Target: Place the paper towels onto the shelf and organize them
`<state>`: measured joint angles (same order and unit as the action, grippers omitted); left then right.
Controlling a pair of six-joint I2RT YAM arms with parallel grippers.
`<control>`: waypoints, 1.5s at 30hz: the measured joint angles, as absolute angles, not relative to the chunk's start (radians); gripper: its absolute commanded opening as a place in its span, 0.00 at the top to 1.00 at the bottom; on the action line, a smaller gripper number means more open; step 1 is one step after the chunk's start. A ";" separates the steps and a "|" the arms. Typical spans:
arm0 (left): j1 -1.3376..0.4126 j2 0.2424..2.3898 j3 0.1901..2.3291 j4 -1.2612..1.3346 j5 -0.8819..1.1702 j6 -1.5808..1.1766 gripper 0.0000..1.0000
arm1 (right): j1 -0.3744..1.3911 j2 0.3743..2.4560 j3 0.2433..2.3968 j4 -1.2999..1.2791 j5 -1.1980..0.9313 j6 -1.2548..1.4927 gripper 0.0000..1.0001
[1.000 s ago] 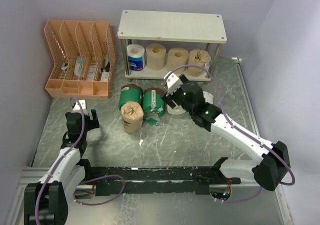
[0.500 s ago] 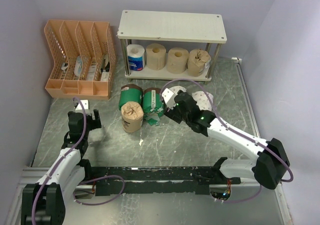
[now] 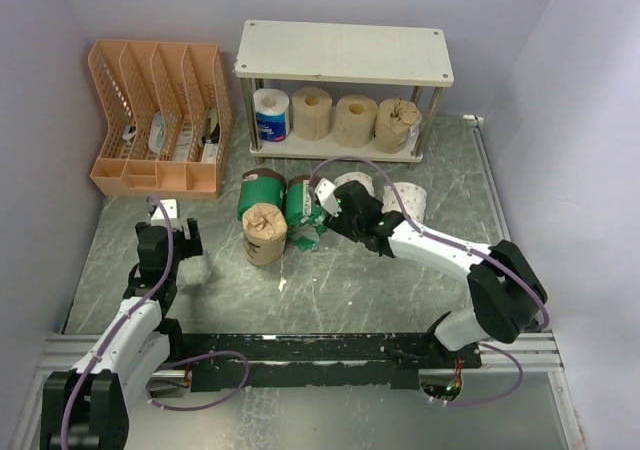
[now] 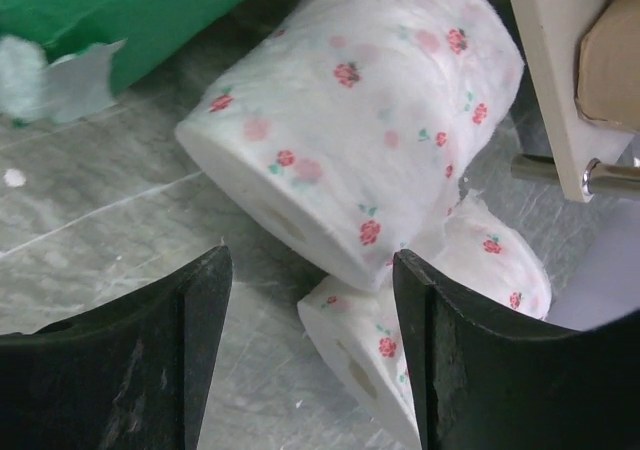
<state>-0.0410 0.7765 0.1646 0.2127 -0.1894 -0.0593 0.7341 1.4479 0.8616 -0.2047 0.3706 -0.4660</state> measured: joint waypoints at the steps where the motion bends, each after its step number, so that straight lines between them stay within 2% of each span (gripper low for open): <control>1: -0.041 0.776 0.165 0.213 -0.190 -0.059 0.06 | 0.724 1.456 0.863 -0.194 0.370 -0.471 0.41; 4: -0.041 0.776 0.165 0.213 -0.191 -0.059 0.06 | 0.698 1.480 0.867 -0.167 0.366 -0.478 0.57; 8: -0.041 0.775 0.165 0.213 -0.191 -0.059 0.06 | 0.672 1.522 0.881 -0.140 0.371 -0.483 0.87; 9: -0.041 0.773 0.165 0.213 -0.191 -0.059 0.06 | 0.668 1.528 0.886 -0.135 0.371 -0.482 0.98; 10: -0.041 0.772 0.165 0.213 -0.191 -0.059 0.06 | 0.667 1.530 0.888 -0.128 0.371 -0.483 1.00; 17: -0.039 0.770 0.165 0.213 -0.191 -0.059 0.06 | 0.662 1.518 0.888 -0.102 0.369 -0.439 1.00; 22: -0.014 0.781 0.165 0.214 -0.180 -0.059 0.06 | 0.643 1.417 0.910 -0.161 0.292 -0.319 1.00; 32: 0.004 0.781 0.165 0.215 -0.171 -0.060 0.06 | 0.542 1.347 1.235 -0.290 0.031 -0.012 1.00; 37: 0.004 0.778 0.165 0.215 -0.171 -0.060 0.06 | 0.498 1.292 1.240 -0.229 -0.110 0.202 1.00; 45: 0.004 0.776 0.165 0.215 -0.171 -0.060 0.06 | 0.479 1.312 1.314 0.027 -0.277 0.673 1.00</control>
